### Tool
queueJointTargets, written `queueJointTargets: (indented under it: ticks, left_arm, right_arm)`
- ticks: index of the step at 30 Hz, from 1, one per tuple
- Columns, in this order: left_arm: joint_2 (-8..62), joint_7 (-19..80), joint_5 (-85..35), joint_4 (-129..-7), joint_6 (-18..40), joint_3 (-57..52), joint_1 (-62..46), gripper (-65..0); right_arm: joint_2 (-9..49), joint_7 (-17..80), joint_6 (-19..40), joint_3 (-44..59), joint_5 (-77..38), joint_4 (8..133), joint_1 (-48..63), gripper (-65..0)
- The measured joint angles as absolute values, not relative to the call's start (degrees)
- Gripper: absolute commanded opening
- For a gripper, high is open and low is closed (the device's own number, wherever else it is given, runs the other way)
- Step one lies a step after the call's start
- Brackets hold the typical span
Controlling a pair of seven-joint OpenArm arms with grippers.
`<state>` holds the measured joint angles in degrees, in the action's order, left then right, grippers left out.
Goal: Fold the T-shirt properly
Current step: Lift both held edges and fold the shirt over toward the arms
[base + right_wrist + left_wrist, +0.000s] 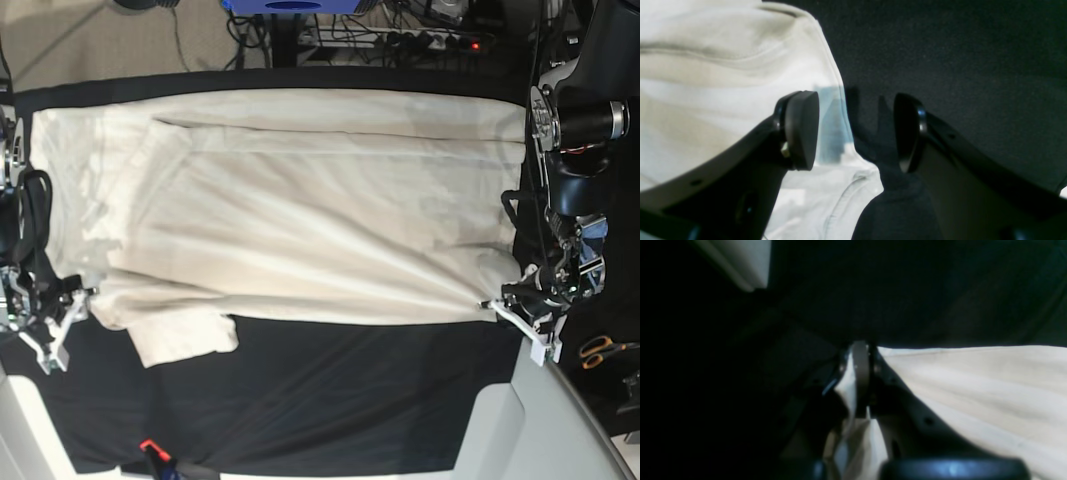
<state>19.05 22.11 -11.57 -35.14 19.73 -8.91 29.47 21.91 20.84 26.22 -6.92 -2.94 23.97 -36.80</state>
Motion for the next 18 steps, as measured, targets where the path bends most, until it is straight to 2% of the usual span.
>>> queueJointTargets:
  ticks: [6, 8, 11, 14, 18]
  left_arm:
    - [19.1, 22.1, -11.7, -35.2, 19.7, -8.9, 28.0, -65.0]
    - [19.0, 22.1, -11.7, -35.2, 19.7, -8.9, 27.9, -65.0]
    - [19.1, 22.1, -11.8, -35.2, 19.7, -8.9, 28.1, -65.0]
    - [19.0, 22.1, -11.8, -35.2, 19.7, -8.9, 28.1, -65.0]
    - [19.0, 22.1, -11.8, -35.2, 19.7, -8.9, 28.1, -65.0]
  right_arm:
    - [21.9, 20.7, 26.2, -8.3, -3.0, 23.9, -36.1, -32.0]
    - [21.9, 20.8, 26.2, -8.3, -2.9, 23.9, -35.6, -36.8]
    - [21.9, 20.7, 26.2, -8.3, -3.0, 23.9, -35.4, -48.3]
    - [21.9, 20.7, 26.2, -8.3, -3.0, 23.9, -35.2, -56.9]
    - [22.1, 17.9, 26.3, -8.3, -3.0, 23.9, -34.9, -63.9]
